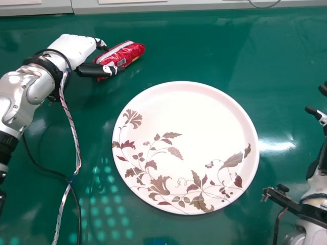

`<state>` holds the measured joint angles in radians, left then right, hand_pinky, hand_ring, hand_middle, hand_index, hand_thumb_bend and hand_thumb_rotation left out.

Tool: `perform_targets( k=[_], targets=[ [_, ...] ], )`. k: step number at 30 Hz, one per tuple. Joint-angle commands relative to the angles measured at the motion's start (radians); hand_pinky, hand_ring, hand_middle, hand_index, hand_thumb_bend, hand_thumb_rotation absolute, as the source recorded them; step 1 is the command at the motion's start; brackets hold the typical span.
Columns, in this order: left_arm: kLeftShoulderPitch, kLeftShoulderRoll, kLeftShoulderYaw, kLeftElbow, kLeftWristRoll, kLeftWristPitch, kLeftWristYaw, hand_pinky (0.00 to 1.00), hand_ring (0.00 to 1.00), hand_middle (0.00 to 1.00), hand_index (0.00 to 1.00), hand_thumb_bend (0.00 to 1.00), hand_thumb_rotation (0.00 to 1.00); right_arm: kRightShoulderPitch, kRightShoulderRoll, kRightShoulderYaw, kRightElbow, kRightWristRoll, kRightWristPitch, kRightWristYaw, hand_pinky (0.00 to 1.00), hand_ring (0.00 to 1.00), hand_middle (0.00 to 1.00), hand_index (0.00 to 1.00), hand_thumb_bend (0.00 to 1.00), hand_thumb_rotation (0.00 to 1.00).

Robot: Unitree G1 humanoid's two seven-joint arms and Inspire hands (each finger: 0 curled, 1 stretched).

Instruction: Pick up biscuit and place it in the plate

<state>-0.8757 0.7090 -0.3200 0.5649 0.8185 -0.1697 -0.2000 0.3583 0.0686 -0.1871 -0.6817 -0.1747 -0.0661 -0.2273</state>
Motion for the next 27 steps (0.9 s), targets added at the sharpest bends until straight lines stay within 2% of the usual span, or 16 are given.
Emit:
perform_targets(
  k=[1,6,9,11,16,18,21,24,27],
  targets=[
    [-0.025,0.012,-0.027,0.004,0.026,0.008,-0.021,0.69,0.80,0.83,0.82,1.00,0.51,0.012,0.016,-0.001,-0.011,-0.002,-0.010,-0.006,0.66,0.77,0.79,0.78,0.62,0.36],
    [-0.047,0.013,-0.050,-0.007,0.055,0.023,-0.050,0.71,0.81,0.84,0.84,1.00,0.53,0.016,0.016,0.001,-0.010,-0.009,-0.012,-0.009,0.67,0.77,0.78,0.78,0.63,0.38],
    [-0.059,0.012,-0.066,-0.007,0.077,0.026,-0.059,0.60,0.75,0.79,0.82,1.00,0.53,0.017,0.018,0.003,-0.012,-0.006,-0.010,-0.009,0.67,0.78,0.79,0.78,0.62,0.37],
    [-0.071,0.007,-0.075,-0.002,0.087,0.037,-0.078,0.57,0.71,0.77,0.81,1.00,0.53,0.017,0.019,0.003,-0.012,-0.005,-0.011,-0.010,0.68,0.78,0.79,0.78,0.62,0.37],
    [-0.109,-0.012,-0.102,0.030,0.115,0.066,-0.111,0.62,0.74,0.78,0.80,1.00,0.52,0.022,0.021,0.005,-0.013,-0.003,-0.015,-0.011,0.68,0.78,0.79,0.78,0.63,0.36],
    [-0.131,-0.018,-0.123,0.046,0.135,0.077,-0.130,0.67,0.79,0.81,0.82,1.00,0.52,0.025,0.021,0.006,-0.015,-0.007,-0.013,-0.012,0.67,0.77,0.79,0.78,0.63,0.37],
    [-0.159,-0.032,-0.147,0.067,0.154,0.095,-0.158,0.71,0.81,0.84,0.85,1.00,0.51,0.030,0.022,0.006,-0.017,-0.005,-0.014,-0.011,0.69,0.78,0.79,0.79,0.63,0.38],
    [-0.185,-0.048,-0.169,0.097,0.172,0.110,-0.169,0.73,0.83,0.86,0.86,1.00,0.50,0.033,0.024,0.008,-0.017,0.001,-0.016,-0.010,0.69,0.78,0.79,0.78,0.62,0.38],
    [-0.214,-0.061,-0.198,0.133,0.190,0.115,-0.180,0.81,0.88,0.89,0.88,1.00,0.49,0.035,0.030,0.013,-0.019,-0.001,-0.014,-0.015,0.68,0.78,0.79,0.78,0.62,0.36]
  ],
)
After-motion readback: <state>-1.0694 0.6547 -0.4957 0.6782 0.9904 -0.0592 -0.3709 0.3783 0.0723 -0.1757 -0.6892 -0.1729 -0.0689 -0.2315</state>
